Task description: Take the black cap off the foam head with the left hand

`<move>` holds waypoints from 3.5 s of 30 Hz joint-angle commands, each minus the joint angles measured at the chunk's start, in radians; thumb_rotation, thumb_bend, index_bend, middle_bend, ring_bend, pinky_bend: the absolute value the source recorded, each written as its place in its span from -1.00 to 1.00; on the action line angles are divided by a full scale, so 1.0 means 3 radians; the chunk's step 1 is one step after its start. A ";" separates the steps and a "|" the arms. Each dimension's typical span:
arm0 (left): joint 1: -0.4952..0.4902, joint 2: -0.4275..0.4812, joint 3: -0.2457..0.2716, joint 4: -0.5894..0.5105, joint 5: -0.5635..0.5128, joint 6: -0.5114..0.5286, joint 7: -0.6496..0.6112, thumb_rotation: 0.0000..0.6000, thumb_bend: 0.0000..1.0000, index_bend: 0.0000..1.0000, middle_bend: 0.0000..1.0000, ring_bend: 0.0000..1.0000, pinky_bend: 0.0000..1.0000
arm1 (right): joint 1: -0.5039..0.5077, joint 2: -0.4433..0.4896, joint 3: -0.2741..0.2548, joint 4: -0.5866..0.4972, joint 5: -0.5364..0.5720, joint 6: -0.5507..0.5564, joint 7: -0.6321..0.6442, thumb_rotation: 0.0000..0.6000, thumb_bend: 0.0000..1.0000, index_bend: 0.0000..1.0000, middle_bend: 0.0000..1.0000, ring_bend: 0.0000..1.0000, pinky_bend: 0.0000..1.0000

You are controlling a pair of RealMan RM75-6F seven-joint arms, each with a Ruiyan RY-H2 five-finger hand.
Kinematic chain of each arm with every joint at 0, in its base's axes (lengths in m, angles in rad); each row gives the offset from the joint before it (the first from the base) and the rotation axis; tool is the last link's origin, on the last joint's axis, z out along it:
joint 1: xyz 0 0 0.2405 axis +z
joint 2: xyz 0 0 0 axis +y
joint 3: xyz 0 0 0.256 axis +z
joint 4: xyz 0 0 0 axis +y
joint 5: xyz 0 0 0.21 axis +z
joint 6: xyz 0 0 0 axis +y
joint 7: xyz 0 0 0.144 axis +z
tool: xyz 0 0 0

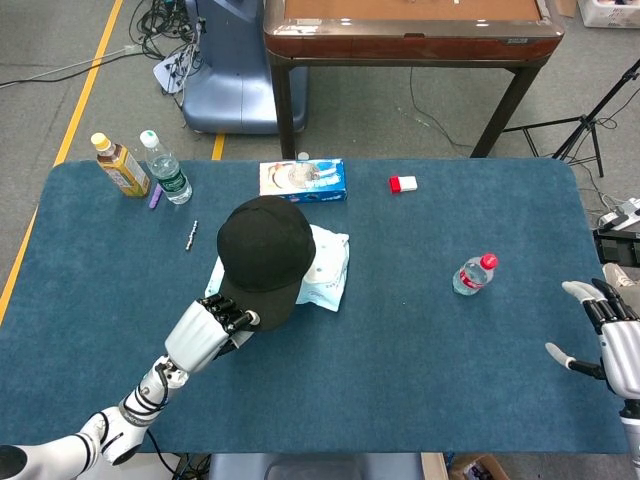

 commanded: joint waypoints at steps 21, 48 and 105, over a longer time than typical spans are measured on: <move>-0.0139 0.0666 -0.0193 -0.0970 -0.0036 -0.0261 0.0569 1.00 0.20 0.18 0.82 0.48 0.58 | -0.0011 0.0000 -0.0016 -0.0002 -0.0046 0.0030 0.0021 1.00 -0.73 -0.59 -0.54 -0.75 -0.37; -0.0489 0.1033 -0.0706 -0.1601 -0.0398 -0.0905 0.1178 1.00 0.21 0.19 0.82 0.48 0.58 | -0.0015 0.0015 -0.0034 0.0004 -0.0081 0.0041 0.0060 1.00 -0.73 -0.59 -0.54 -0.75 -0.37; -0.0401 0.1267 -0.0551 -0.0259 -0.0687 -0.0645 0.0926 1.00 0.21 0.21 0.84 0.50 0.61 | 0.0010 -0.0005 -0.0047 -0.0009 -0.0076 -0.0014 -0.0027 1.00 -0.73 -0.59 -0.54 -0.75 -0.37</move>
